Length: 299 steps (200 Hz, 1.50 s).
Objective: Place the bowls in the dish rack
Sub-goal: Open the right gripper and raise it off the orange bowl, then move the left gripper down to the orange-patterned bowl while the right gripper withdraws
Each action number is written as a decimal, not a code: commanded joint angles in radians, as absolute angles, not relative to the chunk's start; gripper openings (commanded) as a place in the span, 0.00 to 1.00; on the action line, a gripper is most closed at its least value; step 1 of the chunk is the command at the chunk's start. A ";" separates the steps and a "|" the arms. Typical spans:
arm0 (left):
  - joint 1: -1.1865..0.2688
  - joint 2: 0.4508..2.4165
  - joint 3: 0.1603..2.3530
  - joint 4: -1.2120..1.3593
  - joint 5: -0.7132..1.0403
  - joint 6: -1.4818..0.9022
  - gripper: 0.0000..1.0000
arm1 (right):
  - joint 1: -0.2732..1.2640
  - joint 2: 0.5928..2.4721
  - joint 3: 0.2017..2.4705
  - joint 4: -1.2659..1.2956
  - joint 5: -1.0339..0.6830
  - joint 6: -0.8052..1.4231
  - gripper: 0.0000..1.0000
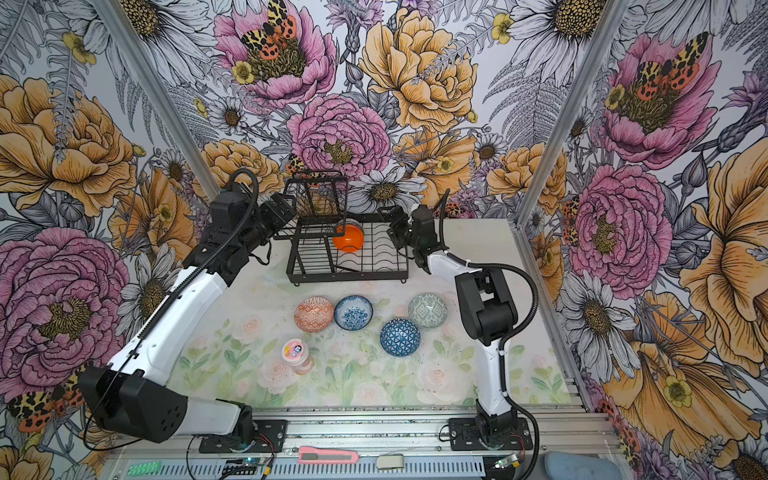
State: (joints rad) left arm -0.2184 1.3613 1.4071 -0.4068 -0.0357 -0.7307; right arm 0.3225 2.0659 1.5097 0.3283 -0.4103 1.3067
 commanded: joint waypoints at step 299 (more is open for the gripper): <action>-0.276 1.225 0.918 -0.794 0.180 -0.863 0.99 | 0.508 1.483 1.187 -0.393 -0.219 0.636 0.99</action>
State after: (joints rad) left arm -0.2890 1.1999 0.9215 -0.7841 0.1215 -0.9096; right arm 0.5011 1.5261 1.1954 -0.3965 -0.2615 0.6163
